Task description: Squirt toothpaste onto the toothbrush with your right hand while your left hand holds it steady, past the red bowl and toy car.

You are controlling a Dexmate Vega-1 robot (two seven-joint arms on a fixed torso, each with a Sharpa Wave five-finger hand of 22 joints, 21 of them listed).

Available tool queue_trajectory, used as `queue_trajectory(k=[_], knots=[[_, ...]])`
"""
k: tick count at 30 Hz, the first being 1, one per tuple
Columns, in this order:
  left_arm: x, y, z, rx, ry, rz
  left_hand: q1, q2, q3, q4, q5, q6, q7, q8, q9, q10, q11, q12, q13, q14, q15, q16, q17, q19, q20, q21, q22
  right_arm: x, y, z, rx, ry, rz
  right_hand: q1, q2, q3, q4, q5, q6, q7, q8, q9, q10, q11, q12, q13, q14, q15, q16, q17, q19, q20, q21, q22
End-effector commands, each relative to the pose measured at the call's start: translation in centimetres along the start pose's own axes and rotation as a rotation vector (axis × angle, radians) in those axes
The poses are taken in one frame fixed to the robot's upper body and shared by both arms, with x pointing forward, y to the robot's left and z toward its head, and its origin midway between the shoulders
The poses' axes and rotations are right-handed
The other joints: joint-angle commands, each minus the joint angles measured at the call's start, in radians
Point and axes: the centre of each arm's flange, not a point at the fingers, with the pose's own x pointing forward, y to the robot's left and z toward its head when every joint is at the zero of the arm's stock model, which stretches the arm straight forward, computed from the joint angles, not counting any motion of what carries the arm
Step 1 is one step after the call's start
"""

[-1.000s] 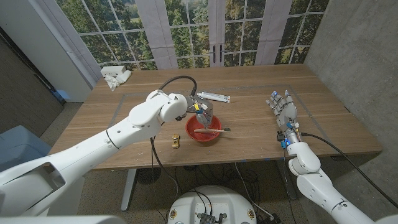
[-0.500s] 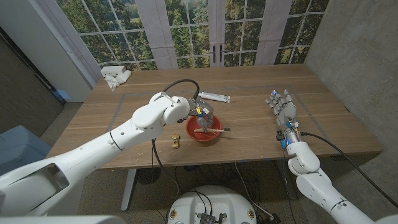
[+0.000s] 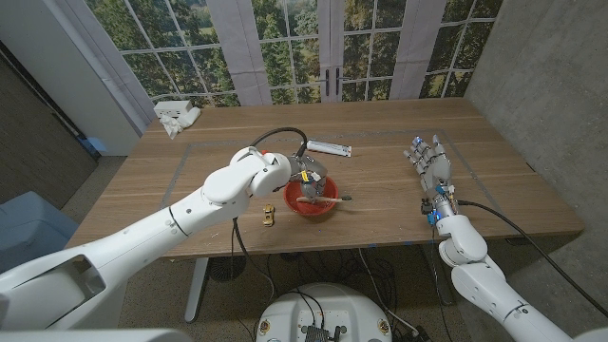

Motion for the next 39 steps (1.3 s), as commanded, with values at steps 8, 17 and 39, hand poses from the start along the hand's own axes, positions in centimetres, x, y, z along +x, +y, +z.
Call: queue_trajectory(k=[8,17,39], knots=[[0.0,-1.2,1.0,0.044,0.021,0.04,0.058,0.03,0.017,-0.004,-0.001,0.029,0.003,0.011,0.006,0.043,-0.001,0.014,0.015,0.027,-0.164,0.012,0.005,0.024,-0.001,0.0,-0.001,-0.1,0.0,0.1,-0.012,-0.002,0.002,0.01,0.008,0.0,-0.011,-0.006,0.016,0.0,0.009,0.005,0.014,0.0,0.006,0.003,0.013,0.002,0.013,0.0,0.017,0.001,0.006,0.003],[-0.1,-1.7,1.3,0.043,0.02,0.041,0.078,0.035,0.01,-0.002,0.001,-0.008,0.022,-0.003,0.011,0.031,0.002,0.009,0.027,0.037,-0.159,0.013,0.007,0.021,0.008,-0.005,0.0,-0.2,0.0,0.3,-0.004,-0.009,-0.002,0.01,0.011,-0.002,-0.013,-0.007,0.019,-0.001,0.01,0.005,0.019,0.0,0.007,0.003,0.019,0.005,0.016,0.002,0.022,0.004,0.006,0.003],[-2.7,-1.2,0.0,-0.037,0.076,0.351,0.244,0.123,0.009,-0.004,-0.002,0.096,0.084,0.09,0.08,0.234,0.02,0.135,0.166,0.258,-0.199,0.123,0.069,0.139,-0.028,0.017,0.002,-0.1,0.6,0.4,-0.014,-0.006,0.005,0.01,0.014,-0.006,-0.021,-0.01,0.023,0.0,0.009,0.005,0.022,-0.002,0.005,0.003,0.02,0.006,0.018,0.005,0.027,0.005,0.004,0.003]])
